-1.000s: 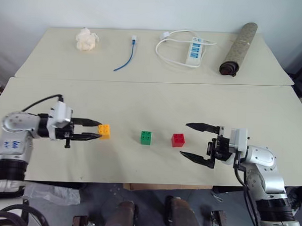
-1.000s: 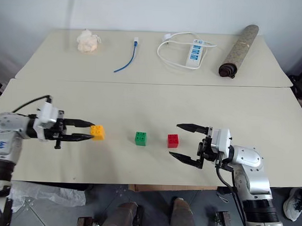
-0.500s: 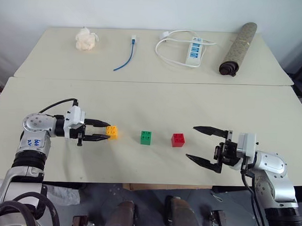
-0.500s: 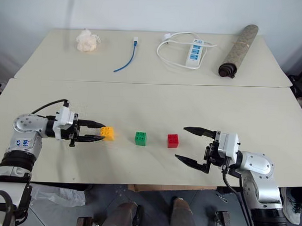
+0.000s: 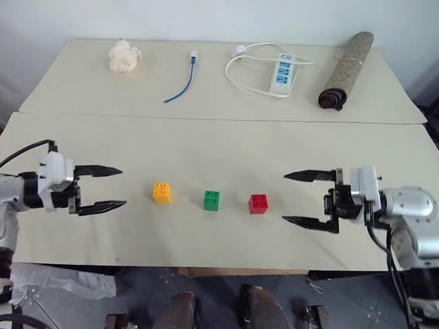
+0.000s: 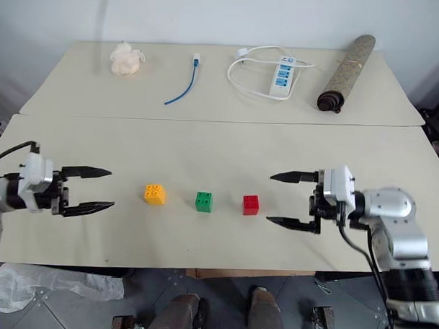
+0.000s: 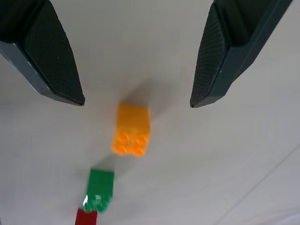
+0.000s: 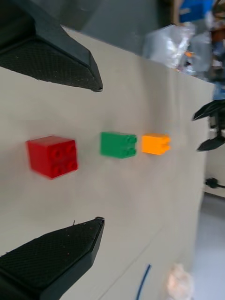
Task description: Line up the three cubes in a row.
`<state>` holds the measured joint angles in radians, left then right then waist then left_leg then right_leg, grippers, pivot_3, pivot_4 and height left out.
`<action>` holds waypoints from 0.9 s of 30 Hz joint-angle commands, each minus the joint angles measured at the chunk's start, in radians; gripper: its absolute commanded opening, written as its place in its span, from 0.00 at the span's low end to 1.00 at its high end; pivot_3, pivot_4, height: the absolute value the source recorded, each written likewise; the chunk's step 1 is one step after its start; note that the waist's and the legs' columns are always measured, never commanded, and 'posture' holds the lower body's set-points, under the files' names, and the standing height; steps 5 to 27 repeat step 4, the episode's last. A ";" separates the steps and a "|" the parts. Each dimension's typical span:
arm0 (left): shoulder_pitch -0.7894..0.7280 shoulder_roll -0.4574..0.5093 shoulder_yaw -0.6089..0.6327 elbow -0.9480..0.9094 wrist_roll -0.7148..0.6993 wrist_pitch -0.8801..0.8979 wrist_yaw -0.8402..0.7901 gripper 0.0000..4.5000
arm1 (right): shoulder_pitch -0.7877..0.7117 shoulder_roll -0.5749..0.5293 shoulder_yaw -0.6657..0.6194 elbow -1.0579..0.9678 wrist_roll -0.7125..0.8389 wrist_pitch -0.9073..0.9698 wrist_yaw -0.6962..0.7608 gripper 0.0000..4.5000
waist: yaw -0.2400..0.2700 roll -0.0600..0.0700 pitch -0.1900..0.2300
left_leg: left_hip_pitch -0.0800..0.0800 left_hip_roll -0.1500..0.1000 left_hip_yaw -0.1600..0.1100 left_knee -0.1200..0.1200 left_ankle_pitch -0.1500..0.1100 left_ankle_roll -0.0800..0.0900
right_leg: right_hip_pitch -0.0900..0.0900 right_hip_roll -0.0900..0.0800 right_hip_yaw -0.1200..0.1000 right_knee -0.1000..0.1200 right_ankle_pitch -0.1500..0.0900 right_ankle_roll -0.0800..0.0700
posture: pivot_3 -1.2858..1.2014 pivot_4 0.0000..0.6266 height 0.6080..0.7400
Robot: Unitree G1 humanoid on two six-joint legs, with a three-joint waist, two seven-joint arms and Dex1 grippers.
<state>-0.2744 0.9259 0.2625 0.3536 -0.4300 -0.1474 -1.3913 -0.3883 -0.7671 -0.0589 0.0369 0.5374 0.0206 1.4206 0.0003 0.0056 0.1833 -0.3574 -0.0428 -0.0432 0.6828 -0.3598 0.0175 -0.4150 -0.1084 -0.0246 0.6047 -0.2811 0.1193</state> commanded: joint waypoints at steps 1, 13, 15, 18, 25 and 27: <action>0.042 0.029 0.055 -0.039 0.022 -0.042 0.039 0.85 | -0.022 -0.030 0.018 0.021 -0.024 -0.002 0.062 1.00 | 0.001 0.000 0.000 | 0.000 0.000 -0.001 0.000 0.000 0.000 | 0.000 0.000 0.000 0.000 0.000 0.000 | 0.52 0.24 1.00; 0.071 0.022 0.070 -0.041 0.026 -0.060 0.065 0.85 | -0.015 -0.034 0.028 0.030 -0.051 -0.022 0.077 1.00 | 0.001 0.000 0.000 | 0.000 0.000 -0.001 -0.002 -0.001 0.000 | 0.000 0.000 0.000 -0.001 0.000 -0.001 | 0.52 0.24 1.00; 0.071 0.022 0.070 -0.041 0.026 -0.060 0.065 0.85 | -0.015 -0.034 0.028 0.030 -0.051 -0.022 0.077 1.00 | 0.001 0.000 0.000 | 0.000 0.000 -0.001 -0.002 -0.001 0.000 | 0.000 0.000 0.000 -0.001 0.000 -0.001 | 0.52 0.24 1.00; 0.071 0.022 0.070 -0.041 0.026 -0.060 0.065 0.85 | -0.015 -0.034 0.028 0.030 -0.051 -0.022 0.077 1.00 | 0.001 0.000 0.000 | 0.000 0.000 -0.001 -0.002 -0.001 0.000 | 0.000 0.000 0.000 -0.001 0.000 -0.001 | 0.52 0.24 1.00; 0.071 0.022 0.070 -0.041 0.026 -0.060 0.065 0.85 | -0.015 -0.034 0.028 0.030 -0.051 -0.022 0.077 1.00 | 0.001 0.000 0.000 | 0.000 0.000 -0.001 -0.002 -0.001 0.000 | 0.000 0.000 0.000 -0.001 0.000 -0.001 | 0.52 0.24 1.00; 0.071 0.022 0.070 -0.041 0.026 -0.060 0.065 0.85 | -0.015 -0.034 0.028 0.030 -0.051 -0.022 0.077 1.00 | 0.001 0.000 0.000 | 0.000 0.000 -0.001 -0.002 -0.001 0.000 | 0.000 0.000 0.000 -0.001 0.000 -0.001 | 0.52 0.24 1.00</action>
